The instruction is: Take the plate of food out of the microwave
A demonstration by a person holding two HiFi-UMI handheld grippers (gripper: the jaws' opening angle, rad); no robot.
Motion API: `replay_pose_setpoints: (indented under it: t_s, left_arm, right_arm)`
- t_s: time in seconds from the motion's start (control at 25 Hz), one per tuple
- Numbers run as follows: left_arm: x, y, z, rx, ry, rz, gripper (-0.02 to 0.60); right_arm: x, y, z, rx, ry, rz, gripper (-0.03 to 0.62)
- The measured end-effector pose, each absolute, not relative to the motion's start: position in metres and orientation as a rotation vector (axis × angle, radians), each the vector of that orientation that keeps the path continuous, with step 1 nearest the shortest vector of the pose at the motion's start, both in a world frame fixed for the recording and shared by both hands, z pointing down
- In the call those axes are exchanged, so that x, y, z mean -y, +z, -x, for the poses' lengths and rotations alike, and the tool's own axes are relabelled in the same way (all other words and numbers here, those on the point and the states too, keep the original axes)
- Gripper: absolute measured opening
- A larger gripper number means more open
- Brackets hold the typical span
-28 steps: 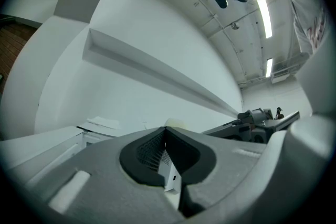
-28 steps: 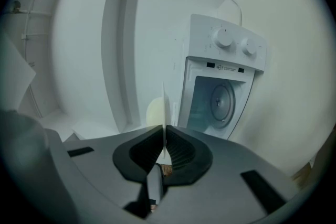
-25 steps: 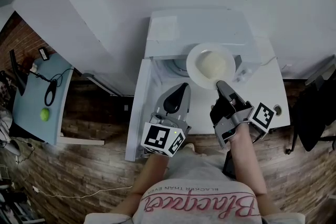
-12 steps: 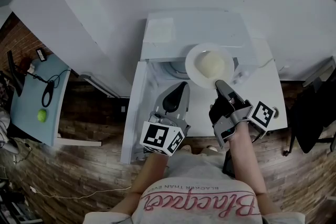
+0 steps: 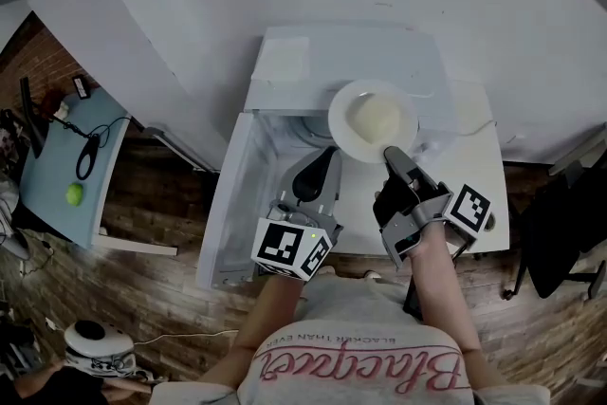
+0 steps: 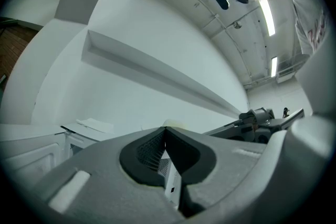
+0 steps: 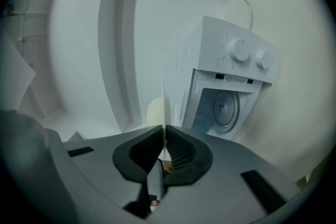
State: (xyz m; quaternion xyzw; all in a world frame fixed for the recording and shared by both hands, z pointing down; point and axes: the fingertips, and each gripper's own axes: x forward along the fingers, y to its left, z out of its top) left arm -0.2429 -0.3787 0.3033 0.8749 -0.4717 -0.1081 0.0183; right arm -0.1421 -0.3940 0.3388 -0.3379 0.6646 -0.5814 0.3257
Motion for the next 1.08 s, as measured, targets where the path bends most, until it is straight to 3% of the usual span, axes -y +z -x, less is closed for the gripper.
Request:
replay_pose_setpoints:
  t_s: [1.08]
  left_arm:
    - [0.37,0.303,0.205,1.713,-0.299,-2.634,0.005]
  right_arm:
    - [0.412,0.338,0.13,-1.891,-1.617,0.708,0.025]
